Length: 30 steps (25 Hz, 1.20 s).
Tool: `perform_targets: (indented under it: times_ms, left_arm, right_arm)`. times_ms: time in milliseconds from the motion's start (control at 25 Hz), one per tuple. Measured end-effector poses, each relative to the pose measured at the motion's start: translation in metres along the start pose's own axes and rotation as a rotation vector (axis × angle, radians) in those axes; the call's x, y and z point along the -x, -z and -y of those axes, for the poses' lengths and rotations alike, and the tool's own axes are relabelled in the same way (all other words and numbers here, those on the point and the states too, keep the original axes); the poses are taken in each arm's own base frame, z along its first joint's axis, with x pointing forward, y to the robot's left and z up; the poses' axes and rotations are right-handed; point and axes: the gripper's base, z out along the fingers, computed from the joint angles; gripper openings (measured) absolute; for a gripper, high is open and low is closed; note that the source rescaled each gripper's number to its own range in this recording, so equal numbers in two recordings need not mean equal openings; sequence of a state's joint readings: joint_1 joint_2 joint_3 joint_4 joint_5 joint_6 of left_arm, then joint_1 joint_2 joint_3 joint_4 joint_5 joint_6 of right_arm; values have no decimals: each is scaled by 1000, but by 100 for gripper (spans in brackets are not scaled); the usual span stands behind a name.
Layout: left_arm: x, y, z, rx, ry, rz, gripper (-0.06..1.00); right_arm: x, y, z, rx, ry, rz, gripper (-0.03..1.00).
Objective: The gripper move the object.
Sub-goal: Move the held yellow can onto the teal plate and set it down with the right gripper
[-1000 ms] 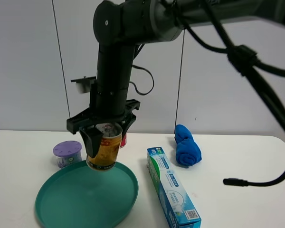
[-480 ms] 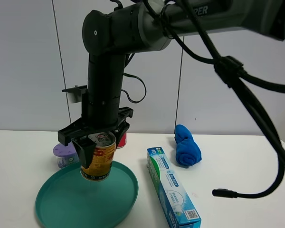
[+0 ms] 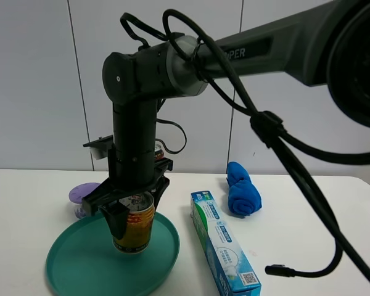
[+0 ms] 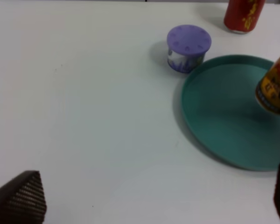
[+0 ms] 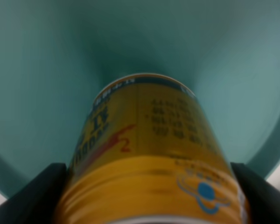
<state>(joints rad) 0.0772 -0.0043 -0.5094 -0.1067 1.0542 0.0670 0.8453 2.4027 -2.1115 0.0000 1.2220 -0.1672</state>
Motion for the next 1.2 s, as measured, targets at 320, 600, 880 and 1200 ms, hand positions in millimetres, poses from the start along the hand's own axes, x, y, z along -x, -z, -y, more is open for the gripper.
perform_targets:
  times_ms: [320,600,880,1200]
  left_arm:
    - [0,0,0,0,0,0,100]
    - [0,0,0,0,0,0,100]
    - [0,0,0,0,0,0,100]
    - [0,0,0,0,0,0,100]
  right_arm:
    - [0,-13,1,-7,4,-16,1]
    - [2,-13,1,-11,4,6,1]
    - [1,-13,4,-46,18,-1,1]
    - [2,-10,6,-60,-4,4,73]
